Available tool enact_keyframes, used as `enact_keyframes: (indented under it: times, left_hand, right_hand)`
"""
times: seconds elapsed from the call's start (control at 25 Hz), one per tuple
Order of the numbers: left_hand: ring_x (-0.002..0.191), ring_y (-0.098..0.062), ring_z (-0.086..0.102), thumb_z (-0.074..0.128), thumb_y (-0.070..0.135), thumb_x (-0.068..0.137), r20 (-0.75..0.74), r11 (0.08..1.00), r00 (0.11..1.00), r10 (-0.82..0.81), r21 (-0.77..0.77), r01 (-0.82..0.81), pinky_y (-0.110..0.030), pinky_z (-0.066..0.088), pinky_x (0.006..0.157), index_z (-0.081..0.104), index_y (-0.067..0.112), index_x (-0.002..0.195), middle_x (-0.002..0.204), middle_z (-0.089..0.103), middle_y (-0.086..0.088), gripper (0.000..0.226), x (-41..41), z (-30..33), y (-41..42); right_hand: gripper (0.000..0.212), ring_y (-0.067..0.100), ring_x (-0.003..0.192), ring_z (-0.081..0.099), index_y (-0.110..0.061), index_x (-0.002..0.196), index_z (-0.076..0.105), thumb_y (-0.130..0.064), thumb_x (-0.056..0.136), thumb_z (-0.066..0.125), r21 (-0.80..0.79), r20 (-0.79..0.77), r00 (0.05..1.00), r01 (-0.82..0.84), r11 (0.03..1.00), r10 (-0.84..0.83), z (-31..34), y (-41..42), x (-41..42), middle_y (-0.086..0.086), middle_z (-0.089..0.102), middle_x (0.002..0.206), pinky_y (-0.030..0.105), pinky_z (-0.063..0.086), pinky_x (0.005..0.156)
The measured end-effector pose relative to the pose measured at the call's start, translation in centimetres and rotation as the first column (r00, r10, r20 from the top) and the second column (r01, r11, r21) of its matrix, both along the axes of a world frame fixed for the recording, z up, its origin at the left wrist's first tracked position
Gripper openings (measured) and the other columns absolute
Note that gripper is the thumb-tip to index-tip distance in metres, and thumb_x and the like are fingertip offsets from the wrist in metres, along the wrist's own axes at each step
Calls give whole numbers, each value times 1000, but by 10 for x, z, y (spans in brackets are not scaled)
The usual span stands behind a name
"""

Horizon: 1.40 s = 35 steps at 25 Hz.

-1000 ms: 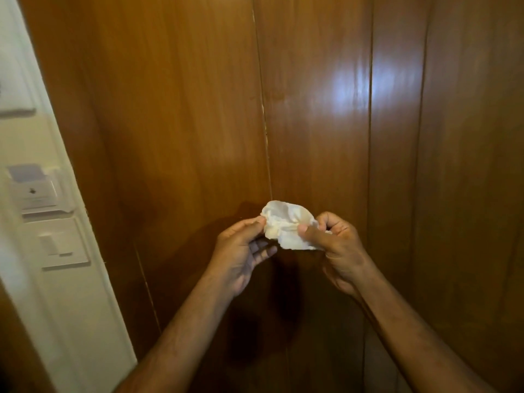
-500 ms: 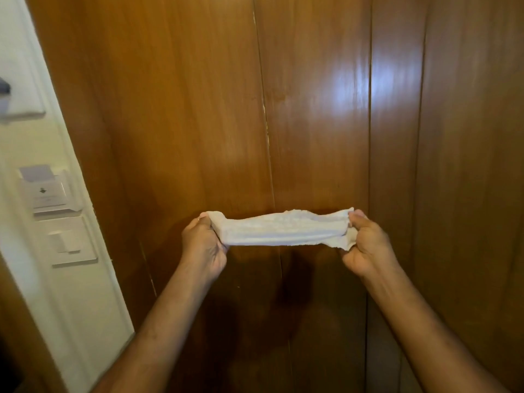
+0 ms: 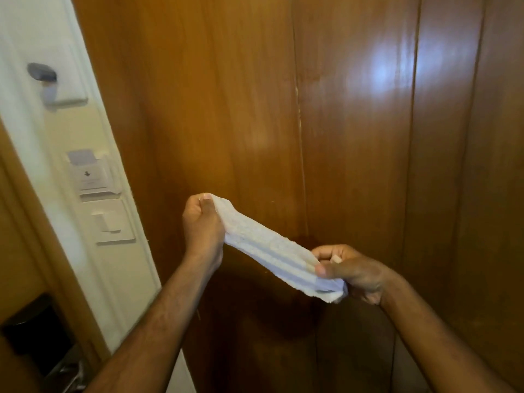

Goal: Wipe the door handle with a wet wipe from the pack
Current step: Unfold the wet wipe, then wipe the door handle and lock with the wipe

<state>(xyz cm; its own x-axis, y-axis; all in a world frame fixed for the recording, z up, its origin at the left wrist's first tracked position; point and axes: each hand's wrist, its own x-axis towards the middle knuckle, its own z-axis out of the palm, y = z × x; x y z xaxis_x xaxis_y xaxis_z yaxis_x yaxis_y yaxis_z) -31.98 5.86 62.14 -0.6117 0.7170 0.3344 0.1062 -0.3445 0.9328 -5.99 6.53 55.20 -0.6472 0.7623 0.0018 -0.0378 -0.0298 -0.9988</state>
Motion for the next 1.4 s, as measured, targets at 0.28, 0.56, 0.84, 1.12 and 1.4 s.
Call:
enact_keyframes:
  times: [0.28,0.56,0.84,1.12,1.4]
  left_hand:
    - [98,-15,63,38,35,110,-81,982,988,134,-122,-143,-32,60,80,57,26,111,102,60,4,21,-53,-32,-16]
    - [88,-23,74,53,23,105,-4,942,985,170,-293,-164,-33,63,67,65,16,107,101,72,-5,15,-95,-80,-54]
    - [104,-34,67,52,31,105,-691,679,597,408,-207,-704,-48,56,88,69,8,118,109,73,-13,32,-205,-151,-187]
    - [129,-47,48,53,12,95,-906,514,-319,277,420,-748,-58,39,88,65,-5,123,134,61,-33,35,-318,-176,-287]
    - [130,-39,48,53,16,100,-788,458,-606,106,579,-674,-47,33,88,68,6,124,137,64,-24,30,-340,-188,-289]
  right_hand:
    - [42,26,101,67,-5,114,70,-36,85,66,-100,-341,923,154,983,-180,-7,-3,-49,17,69,114,37,53,82]
    - [31,38,120,57,-14,107,53,-13,81,72,-353,-598,796,-158,922,-93,-13,-23,-116,22,59,118,55,52,91]
    - [48,41,111,65,-8,125,57,-11,77,61,-491,-571,810,-207,846,-133,-68,-44,-224,23,67,120,48,61,75]
    - [36,37,97,69,5,107,68,0,84,42,-544,-520,854,-314,778,-20,-151,-92,-369,26,69,107,42,56,82]
    - [19,15,94,66,-23,95,71,-8,84,69,-58,-50,918,390,919,-393,-198,-133,-485,-6,67,99,12,54,65]
